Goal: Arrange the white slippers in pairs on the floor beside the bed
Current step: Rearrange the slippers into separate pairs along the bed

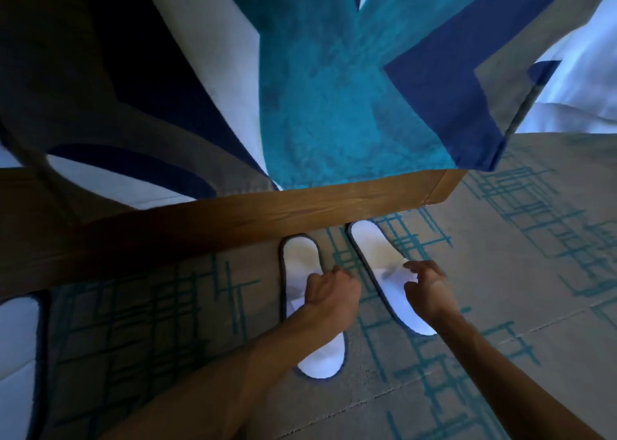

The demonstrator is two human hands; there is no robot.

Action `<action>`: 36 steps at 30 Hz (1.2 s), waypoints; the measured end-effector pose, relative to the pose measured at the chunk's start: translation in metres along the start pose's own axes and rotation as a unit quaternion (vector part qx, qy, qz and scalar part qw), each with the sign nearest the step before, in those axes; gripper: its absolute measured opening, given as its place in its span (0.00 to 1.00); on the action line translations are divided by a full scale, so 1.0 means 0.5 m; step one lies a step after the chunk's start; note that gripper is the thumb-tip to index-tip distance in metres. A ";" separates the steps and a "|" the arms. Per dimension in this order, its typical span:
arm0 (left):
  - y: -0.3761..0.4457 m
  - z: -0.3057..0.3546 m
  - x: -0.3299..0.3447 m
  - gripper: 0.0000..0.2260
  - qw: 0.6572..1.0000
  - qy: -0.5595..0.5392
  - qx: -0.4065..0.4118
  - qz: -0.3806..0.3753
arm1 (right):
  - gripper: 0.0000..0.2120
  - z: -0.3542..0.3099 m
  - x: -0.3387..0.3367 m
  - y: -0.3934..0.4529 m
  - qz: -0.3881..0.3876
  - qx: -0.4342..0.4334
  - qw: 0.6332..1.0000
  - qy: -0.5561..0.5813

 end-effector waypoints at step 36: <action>0.009 0.021 0.059 0.15 0.992 0.104 0.065 -0.040 | 0.26 0.011 0.098 -0.087 0.003 -0.101 0.991 -0.093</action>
Point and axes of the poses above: each hand's wrist, its own y-axis towards the middle knuckle, its own x-axis out of the palm, z = x × y, the point moved 5 cm from there along y, towards the middle knuckle, and after that the axes turned 7 degrees about x, right-handed, at the moved point
